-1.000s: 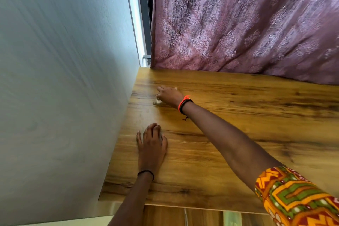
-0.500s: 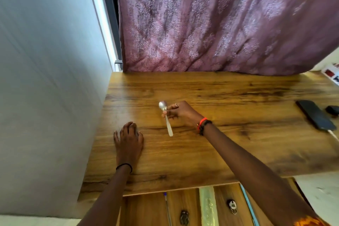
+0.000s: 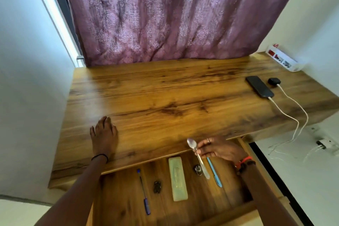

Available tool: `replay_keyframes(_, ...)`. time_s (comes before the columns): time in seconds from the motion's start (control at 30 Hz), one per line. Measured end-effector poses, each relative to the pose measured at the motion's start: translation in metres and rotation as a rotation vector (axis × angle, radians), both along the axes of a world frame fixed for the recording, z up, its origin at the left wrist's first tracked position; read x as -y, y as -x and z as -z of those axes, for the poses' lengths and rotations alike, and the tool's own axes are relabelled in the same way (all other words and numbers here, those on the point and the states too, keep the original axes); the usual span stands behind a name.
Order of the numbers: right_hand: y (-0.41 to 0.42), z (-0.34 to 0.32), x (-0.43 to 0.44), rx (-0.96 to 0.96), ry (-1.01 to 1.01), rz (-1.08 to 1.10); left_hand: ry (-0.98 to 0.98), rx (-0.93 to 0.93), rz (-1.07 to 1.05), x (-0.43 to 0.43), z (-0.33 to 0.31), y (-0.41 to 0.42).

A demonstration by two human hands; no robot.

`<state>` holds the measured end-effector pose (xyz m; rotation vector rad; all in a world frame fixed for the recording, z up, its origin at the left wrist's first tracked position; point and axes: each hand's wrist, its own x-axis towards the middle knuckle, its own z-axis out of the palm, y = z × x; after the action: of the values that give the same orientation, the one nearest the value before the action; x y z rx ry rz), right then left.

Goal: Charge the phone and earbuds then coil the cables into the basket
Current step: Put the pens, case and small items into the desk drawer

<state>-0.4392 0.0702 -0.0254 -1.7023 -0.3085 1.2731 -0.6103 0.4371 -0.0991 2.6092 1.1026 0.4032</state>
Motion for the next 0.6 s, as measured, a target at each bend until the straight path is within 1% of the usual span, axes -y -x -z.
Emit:
replay_keyframes(0.07, 0.001, 0.006, 0.028, -0.002, 0.058, -0.036, -0.001, -0.020, 0.005, 0.007, 0.002, 0.001)
replay_keyframes(0.13, 0.001, 0.014, 0.052, 0.013, 0.152, -0.020, -0.003, -0.026, 0.009, 0.013, 0.003, 0.003)
replay_keyframes(0.27, -0.004, 0.048, 0.084, 0.127, 0.359, 0.163, 0.005, -0.043, 0.018, 0.019, 0.005, 0.004)
replay_keyframes(0.37, -0.013, 0.074, 0.091, 0.182, 0.466, 0.282, 0.009, -0.044, 0.017, 0.019, 0.005, 0.005)
replay_keyframes(0.43, -0.020, 0.088, 0.091, 0.213, 0.496, 0.348, 0.008, -0.031, 0.018, 0.020, 0.004, 0.005)
replay_keyframes(0.53, -0.026, 0.102, 0.085, 0.192, 0.486, 0.505, 0.014, -0.013, 0.016, 0.020, 0.003, 0.005)
replay_keyframes(0.6, -0.029, 0.109, 0.081, 0.256, 0.474, 0.511, 0.010, -0.010, 0.029, 0.019, 0.003, 0.007)
